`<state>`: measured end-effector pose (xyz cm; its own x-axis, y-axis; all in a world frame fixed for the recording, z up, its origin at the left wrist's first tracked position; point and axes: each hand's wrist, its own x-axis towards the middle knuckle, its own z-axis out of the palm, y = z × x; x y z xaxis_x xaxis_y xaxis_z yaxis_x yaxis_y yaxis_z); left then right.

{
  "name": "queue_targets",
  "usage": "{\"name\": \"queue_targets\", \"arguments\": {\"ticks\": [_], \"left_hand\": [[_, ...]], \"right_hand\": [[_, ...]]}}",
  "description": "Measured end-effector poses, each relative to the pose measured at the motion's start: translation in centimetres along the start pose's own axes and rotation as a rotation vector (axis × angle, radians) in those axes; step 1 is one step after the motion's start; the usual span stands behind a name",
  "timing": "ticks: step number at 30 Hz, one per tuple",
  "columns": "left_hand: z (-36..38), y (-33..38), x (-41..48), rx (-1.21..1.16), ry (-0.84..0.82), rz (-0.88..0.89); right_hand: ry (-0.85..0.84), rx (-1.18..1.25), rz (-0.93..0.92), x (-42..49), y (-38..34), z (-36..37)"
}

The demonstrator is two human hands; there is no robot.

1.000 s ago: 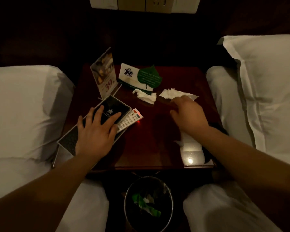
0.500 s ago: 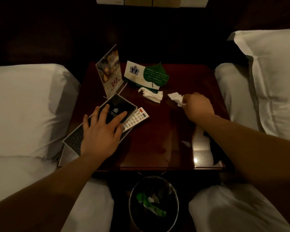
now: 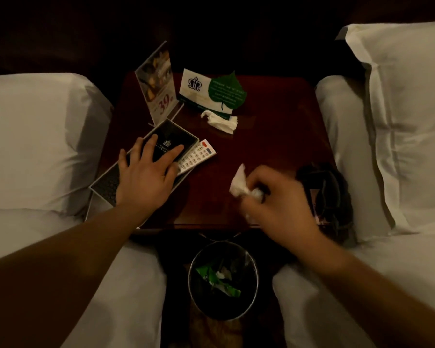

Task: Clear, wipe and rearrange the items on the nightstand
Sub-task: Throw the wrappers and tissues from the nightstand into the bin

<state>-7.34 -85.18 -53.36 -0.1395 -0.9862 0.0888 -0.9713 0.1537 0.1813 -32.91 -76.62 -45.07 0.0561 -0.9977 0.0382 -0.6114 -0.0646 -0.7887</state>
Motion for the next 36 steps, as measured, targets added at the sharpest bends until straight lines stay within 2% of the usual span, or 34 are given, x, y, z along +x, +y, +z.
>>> {"name": "queue_targets", "arguments": {"ticks": [2,5,8,11,15,21,28,33,36], "left_hand": [[0.0,0.0,0.0,0.003,0.002,-0.002],[-0.1,0.1,0.0,0.005,0.006,0.004],[-0.2,0.0,0.0,0.007,0.001,0.001],[-0.1,0.1,-0.1,0.004,0.001,0.003],[-0.2,0.0,0.0,-0.014,0.000,0.004],[-0.3,0.1,-0.1,-0.007,-0.003,0.010],[-0.7,0.2,-0.2,-0.005,-0.015,0.010],[-0.7,0.3,-0.2,-0.008,-0.013,0.015],[-0.8,0.3,-0.1,-0.011,-0.023,0.009]], "right_hand": [[-0.111,0.075,-0.058,-3.3,0.2,1.9],[-0.309,-0.006,-0.060,-7.5,2.6,5.1],[-0.538,-0.189,0.093,-9.7,6.7,8.0],[-0.653,-0.279,0.252,-10.8,10.0,9.7],[-0.673,-0.175,0.425,-11.7,12.3,10.8],[-0.614,-0.214,0.496,-12.1,13.0,9.8],[-0.352,-0.085,0.248,-6.2,6.6,6.2],[-0.269,-0.111,0.068,-2.1,1.0,3.7],[-0.252,-0.218,-0.018,0.9,-0.1,2.7]]}}
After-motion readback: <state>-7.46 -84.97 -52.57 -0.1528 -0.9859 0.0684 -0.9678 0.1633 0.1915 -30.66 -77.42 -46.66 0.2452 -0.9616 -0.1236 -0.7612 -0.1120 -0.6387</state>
